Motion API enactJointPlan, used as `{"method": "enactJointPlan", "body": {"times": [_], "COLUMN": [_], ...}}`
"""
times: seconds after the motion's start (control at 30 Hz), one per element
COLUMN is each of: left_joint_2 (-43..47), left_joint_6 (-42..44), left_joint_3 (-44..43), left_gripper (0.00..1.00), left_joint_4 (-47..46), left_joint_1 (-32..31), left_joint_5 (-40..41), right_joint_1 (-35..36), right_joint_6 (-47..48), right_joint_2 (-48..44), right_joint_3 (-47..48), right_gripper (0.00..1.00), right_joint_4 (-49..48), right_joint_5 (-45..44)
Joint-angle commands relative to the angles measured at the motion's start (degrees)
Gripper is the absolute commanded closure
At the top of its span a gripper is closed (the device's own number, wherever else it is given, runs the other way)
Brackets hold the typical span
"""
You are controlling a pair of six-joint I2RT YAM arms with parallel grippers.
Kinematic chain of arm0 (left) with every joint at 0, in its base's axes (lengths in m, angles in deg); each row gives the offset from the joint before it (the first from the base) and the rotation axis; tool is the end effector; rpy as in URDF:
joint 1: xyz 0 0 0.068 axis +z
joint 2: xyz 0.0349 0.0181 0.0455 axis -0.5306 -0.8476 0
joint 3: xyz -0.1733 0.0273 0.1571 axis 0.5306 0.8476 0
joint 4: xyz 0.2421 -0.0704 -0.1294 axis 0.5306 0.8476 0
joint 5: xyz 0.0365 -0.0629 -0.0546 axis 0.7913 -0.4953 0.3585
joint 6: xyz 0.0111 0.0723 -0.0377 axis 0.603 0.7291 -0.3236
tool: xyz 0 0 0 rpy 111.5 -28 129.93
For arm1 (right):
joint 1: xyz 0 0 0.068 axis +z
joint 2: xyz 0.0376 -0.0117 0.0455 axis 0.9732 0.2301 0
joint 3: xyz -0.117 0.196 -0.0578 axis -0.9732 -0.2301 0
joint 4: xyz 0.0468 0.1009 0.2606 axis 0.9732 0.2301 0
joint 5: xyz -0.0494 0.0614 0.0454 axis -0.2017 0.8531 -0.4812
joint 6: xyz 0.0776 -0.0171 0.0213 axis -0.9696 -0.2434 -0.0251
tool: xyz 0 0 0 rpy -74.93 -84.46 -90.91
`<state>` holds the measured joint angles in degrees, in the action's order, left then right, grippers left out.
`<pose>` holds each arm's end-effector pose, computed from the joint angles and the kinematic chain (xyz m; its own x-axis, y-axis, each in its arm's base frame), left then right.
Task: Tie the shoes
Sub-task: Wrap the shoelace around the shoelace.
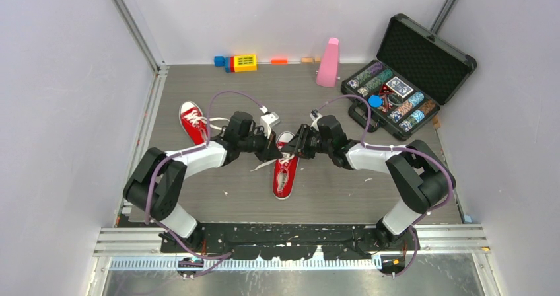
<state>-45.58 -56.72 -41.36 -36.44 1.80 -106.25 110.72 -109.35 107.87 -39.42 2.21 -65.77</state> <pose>0.2868 -0.2167 0.1130 -0.5824 0.2632 -0.7691 0.7714 0.4772 -0.4209 0.2885 0.2279 0.0947 -0.8871 0.2963 -0.3538 -0.1299 0.5753 0.8075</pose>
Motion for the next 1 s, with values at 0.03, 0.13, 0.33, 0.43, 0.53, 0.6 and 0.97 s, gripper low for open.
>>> {"method": "enactJointPlan", "body": {"times": [0.03,0.13,0.33,0.43,0.53,0.6,0.97], "left_joint_2": [-0.4,-0.2,0.4,0.3,0.0,-0.3,-0.9], "left_joint_6": [-0.1,-0.2,-1.2,-2.5,-3.6,-4.0,-4.5], "left_joint_3": [-2.5,-2.6,-2.1,-1.8,-1.7,-1.7,-2.4], "left_gripper": [1.00,1.00,1.00,1.00,1.00,1.00,1.00], "left_joint_4": [-0.9,-0.9,-1.2,-1.9,-2.3,-2.3,-1.9], "left_joint_1": [0.3,0.3,0.3,0.3,0.3,0.3,0.3], "left_joint_5": [-0.1,-0.2,-0.2,-0.2,-0.2,0.1,0.3], "right_joint_1": [0.3,0.3,0.3,0.2,0.2,0.3,0.1], "right_joint_6": [1.5,1.9,2.3,2.4,2.3,2.1,2.4], "right_joint_2": [-2.2,-2.1,-2.4,-2.8,-2.8,-2.7,-2.3], "right_joint_3": [2.0,2.3,2.9,3.0,3.0,3.1,3.7], "right_gripper": [0.69,0.65,0.53,0.52,0.52,0.54,0.57], "right_joint_4": [0.3,1.0,1.5,1.5,1.0,0.8,1.1], "right_joint_5": [0.2,0.1,0.1,0.0,0.0,0.0,-0.1]}}
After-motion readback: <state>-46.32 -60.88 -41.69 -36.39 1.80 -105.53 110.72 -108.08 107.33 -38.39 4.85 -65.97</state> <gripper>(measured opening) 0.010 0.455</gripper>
